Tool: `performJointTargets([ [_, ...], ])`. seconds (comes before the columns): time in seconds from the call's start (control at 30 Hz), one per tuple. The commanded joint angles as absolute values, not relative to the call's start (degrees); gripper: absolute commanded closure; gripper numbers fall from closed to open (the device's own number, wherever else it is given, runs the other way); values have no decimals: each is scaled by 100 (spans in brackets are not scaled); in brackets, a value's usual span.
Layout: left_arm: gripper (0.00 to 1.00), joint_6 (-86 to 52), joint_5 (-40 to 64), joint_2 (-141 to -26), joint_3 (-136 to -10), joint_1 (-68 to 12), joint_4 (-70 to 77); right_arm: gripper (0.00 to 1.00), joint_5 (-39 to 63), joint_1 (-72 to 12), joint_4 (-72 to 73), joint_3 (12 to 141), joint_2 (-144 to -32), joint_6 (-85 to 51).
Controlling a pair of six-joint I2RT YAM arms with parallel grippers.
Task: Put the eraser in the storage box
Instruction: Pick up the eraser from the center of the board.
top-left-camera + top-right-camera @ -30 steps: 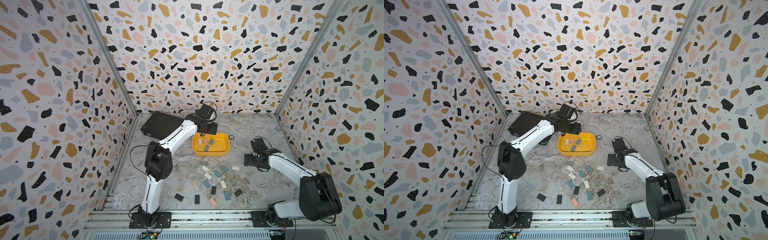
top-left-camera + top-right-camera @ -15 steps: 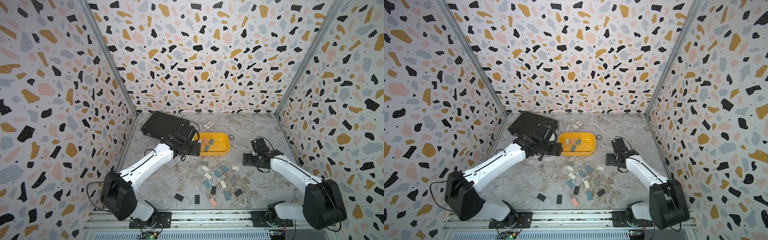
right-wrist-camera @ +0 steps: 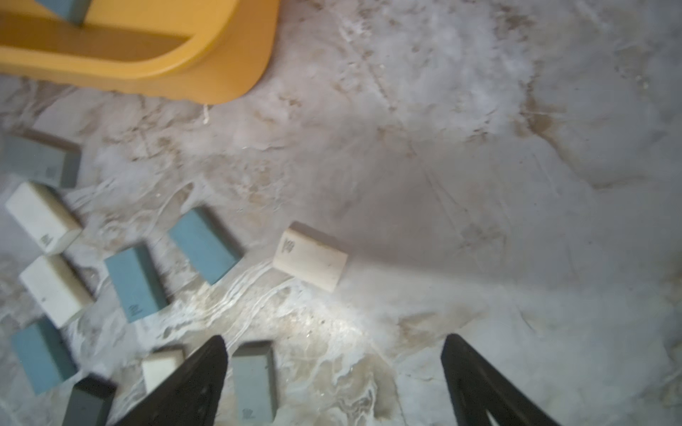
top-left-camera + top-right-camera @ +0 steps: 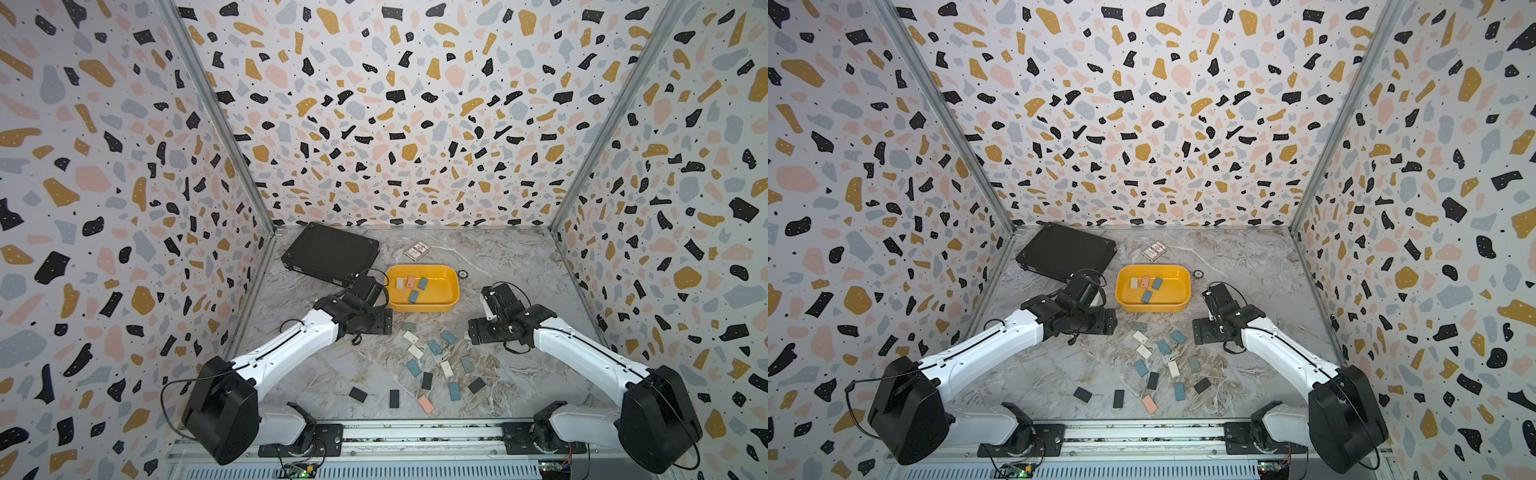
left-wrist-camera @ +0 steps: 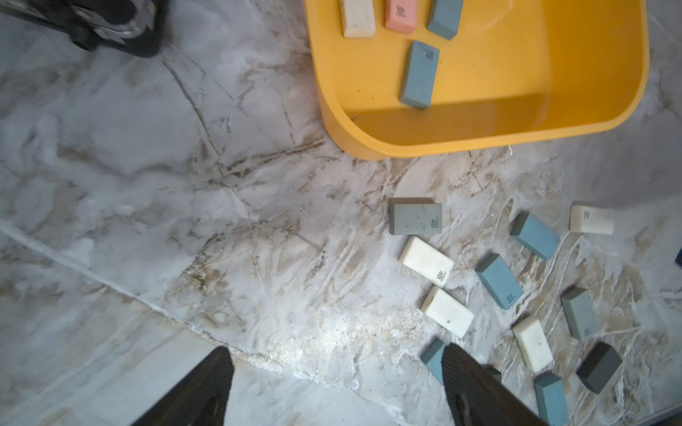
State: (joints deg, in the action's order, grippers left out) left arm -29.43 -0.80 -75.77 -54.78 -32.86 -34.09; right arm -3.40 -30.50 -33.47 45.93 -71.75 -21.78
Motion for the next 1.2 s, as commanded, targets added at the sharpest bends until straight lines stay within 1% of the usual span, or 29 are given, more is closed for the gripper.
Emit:
performJointTargets([
  [0.0,7,-2914,-281,-7326,-5376,-2938,-3178,10,-421,-3207,-3724,4826,-7167,-2075],
  [0.2,5,-2736,-109,-6965,-5191,-2282,-3172,16,-940,-3232,-4256,5038,-7659,-2089],
  [0.27,5,-2714,-38,-6885,-5139,-2194,-3148,16,-956,-3226,-4364,5087,-7780,-2109],
  [0.6,5,-2729,165,-6804,-4927,-2101,-3005,15,-797,-3244,-4404,5120,-8172,-2164],
  [0.7,5,-2721,163,-6798,-4876,-2070,-2975,13,-845,-3243,-4377,5183,-8380,-2191],
  [0.83,5,-2693,194,-6802,-4838,-2000,-2952,13,-795,-3243,-4259,5265,-8654,-2286],
  [1.17,5,-2650,288,-6947,-4852,-1880,-2876,13,-1118,-3244,-4082,5488,-9155,-2403],
])
